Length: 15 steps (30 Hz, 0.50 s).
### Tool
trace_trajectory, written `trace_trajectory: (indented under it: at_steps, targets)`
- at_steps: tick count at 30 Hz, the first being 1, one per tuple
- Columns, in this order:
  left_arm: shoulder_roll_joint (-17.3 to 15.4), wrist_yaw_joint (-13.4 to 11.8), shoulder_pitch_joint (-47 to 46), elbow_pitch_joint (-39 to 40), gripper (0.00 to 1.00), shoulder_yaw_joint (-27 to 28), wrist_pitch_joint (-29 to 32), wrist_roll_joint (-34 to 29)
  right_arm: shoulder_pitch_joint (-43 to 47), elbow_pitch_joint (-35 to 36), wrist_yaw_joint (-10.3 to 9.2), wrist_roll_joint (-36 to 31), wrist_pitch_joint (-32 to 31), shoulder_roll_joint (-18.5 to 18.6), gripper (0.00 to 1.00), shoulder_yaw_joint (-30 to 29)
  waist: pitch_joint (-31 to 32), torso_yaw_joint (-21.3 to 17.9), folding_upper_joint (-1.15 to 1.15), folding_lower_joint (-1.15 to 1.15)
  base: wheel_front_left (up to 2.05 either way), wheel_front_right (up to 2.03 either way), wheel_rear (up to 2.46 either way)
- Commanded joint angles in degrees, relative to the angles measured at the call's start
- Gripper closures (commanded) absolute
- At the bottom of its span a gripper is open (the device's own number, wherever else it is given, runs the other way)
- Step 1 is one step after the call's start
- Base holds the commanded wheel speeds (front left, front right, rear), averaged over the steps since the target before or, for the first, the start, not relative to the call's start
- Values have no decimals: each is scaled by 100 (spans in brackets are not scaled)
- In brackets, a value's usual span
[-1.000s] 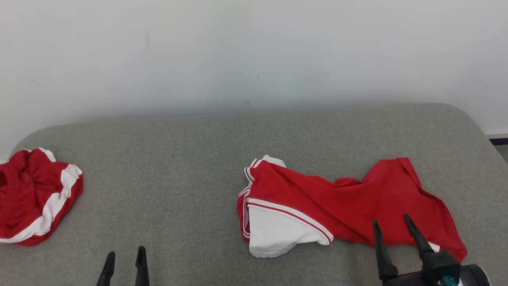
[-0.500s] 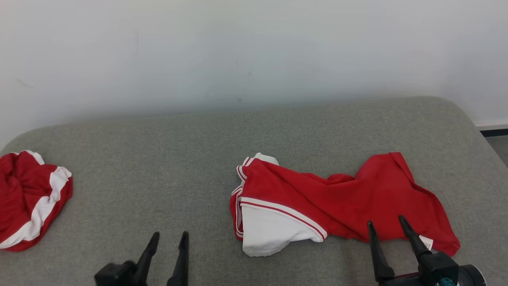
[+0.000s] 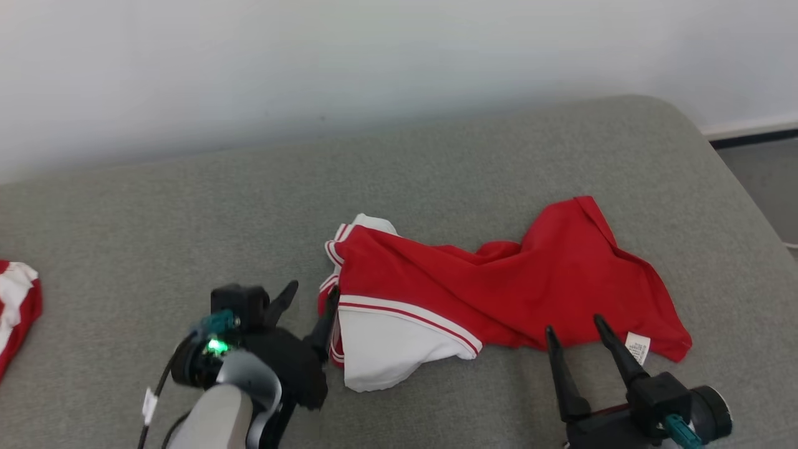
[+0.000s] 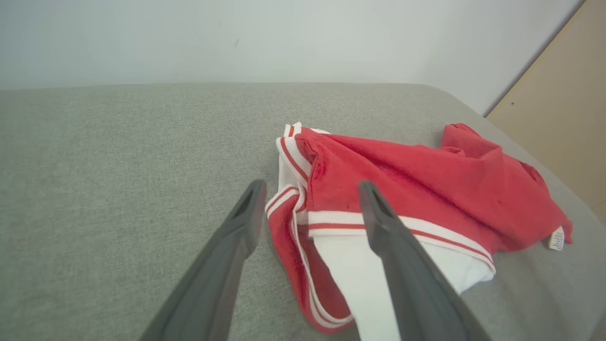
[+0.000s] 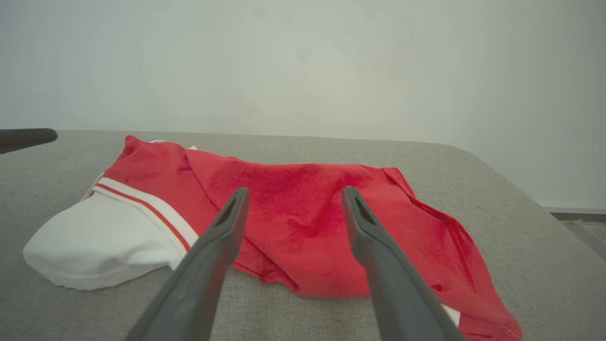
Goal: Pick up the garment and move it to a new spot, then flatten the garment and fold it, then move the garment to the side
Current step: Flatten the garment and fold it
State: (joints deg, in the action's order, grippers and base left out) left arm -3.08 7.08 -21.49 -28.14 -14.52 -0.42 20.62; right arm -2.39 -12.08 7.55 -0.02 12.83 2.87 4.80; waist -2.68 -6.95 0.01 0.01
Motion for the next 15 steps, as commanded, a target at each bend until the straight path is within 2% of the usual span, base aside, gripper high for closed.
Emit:
trace_trajectory:
  at_steps: [1, 8, 15]
  targets:
    - [-12, 11, -299, -188, 0, -36, 35, 27, -131, -44, -13, 39, 36, 4, 0, 110, -342, -293, -1, -1, 0, 0, 0]
    - [8, -42, -1116, -1063, 0, -140, 107, 242, -406, -249, -13, 172, 93, 4, 0, 494, -606, -488, -1, -1, 0, 0, 0]
    - [14, -96, -1490, -1600, 0, -287, 180, 412, -447, -366, -13, 250, 142, 4, 0, 566, -667, -533, -1, -1, 0, 0, 0]
